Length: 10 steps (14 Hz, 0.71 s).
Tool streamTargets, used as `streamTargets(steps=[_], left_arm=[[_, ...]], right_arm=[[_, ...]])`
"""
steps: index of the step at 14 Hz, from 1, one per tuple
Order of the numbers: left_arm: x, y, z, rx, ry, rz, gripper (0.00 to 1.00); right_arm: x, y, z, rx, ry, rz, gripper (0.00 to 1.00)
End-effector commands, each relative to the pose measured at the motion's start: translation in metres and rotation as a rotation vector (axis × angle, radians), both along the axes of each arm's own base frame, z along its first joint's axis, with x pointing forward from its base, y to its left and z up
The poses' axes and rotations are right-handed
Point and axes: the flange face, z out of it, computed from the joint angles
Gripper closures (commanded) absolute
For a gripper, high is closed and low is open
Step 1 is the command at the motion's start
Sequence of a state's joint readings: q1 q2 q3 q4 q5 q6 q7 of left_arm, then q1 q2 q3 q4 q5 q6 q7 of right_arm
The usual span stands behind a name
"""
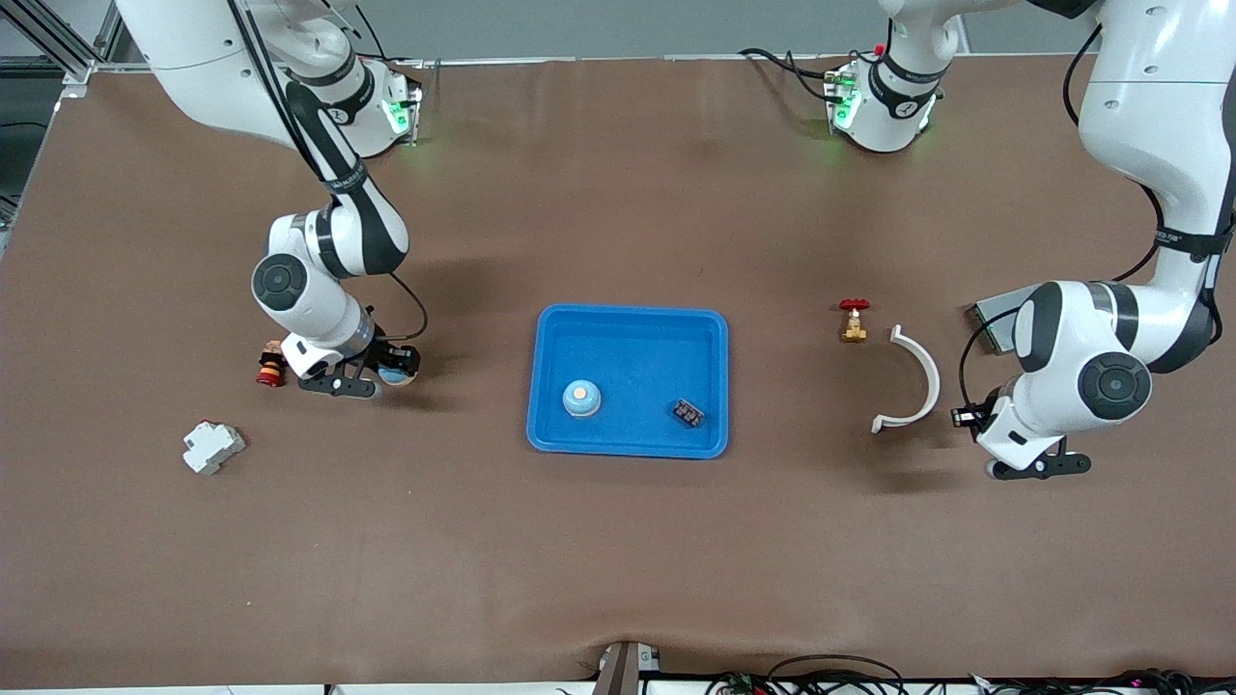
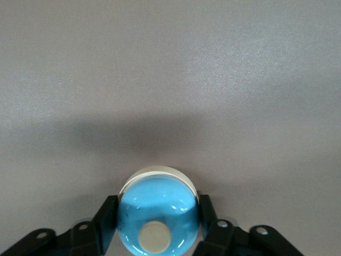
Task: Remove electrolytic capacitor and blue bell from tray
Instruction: 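Set the bell on the table and return the right gripper over the tray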
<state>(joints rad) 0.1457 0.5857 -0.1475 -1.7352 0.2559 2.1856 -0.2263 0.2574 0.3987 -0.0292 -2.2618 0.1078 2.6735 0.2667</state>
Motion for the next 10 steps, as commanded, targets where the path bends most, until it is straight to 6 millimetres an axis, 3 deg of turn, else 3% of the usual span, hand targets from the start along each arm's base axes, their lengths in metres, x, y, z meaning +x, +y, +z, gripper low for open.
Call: streamTargets(steps=[1,3,6,8,10], left_arm=[[-0.001,0.006,-0.008,0.022,0.01,-0.026,0.97],[-0.004,0.015,-0.012,0.042,0.018,-0.035,0.97],[-0.011,0.022,-0.02,0.052,0.026,-0.044,0.97],[-0.019,0.029,-0.029,0.04,0.006,-0.038,0.97],[-0.023,0.032,-0.034,0.032,-0.007,-0.037,0.97]], right_arm=[[0.005,0.011,0.012,0.033,-0.005,-0.004,0.0],[0.026,0.028,0.05,0.054,0.06,-0.008,0.0],[0.065,0.103,0.134,0.09,0.138,-0.108,0.0],[0.071,0.163,0.141,0.099,0.114,-0.175,0.0],[0.076,0.22,0.128,0.099,0.103,-0.226,0.0]])
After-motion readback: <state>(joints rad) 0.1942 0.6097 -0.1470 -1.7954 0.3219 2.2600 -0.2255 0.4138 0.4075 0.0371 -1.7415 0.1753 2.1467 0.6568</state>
